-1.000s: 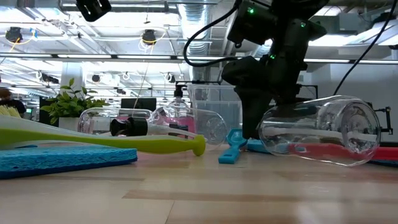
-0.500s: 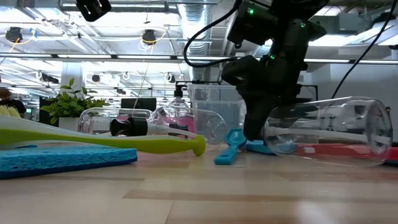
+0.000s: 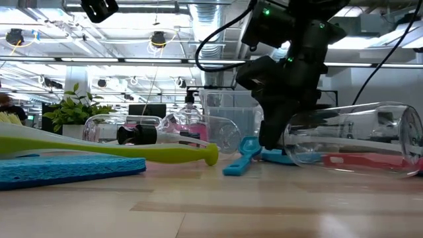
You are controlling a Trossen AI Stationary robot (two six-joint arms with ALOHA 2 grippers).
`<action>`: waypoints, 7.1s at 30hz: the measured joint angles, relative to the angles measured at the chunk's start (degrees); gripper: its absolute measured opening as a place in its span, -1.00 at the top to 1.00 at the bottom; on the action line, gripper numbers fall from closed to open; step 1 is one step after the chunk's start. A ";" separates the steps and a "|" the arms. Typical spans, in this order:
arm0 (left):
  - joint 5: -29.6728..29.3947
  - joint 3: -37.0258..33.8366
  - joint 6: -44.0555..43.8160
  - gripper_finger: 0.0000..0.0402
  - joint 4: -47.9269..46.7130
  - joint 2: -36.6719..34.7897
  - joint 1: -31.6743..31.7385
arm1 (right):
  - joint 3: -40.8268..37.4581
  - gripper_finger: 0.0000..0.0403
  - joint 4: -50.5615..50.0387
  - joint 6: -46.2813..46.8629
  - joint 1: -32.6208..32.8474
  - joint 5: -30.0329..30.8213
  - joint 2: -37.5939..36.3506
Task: Pick & Place Kitchen Sink Supplies
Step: Put the bottom right transparent dishwashing liquid dispenser into the red bin
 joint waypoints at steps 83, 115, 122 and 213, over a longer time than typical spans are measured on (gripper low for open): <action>-7.53 0.02 4.35 -0.38 33.65 15.08 7.48 | 39.04 0.24 7.29 -30.38 -0.88 2.90 0.02; -8.45 0.03 6.15 0.55 35.43 17.84 7.39 | 38.96 0.20 7.44 -30.36 -0.51 2.97 0.02; -8.81 0.00 7.37 0.53 35.78 17.68 7.43 | 38.98 0.03 7.40 -31.37 -0.57 2.99 0.02; -28.26 0.00 22.32 0.52 39.14 35.66 52.50 | 39.02 -0.19 -29.99 -59.12 -19.76 24.13 -23.08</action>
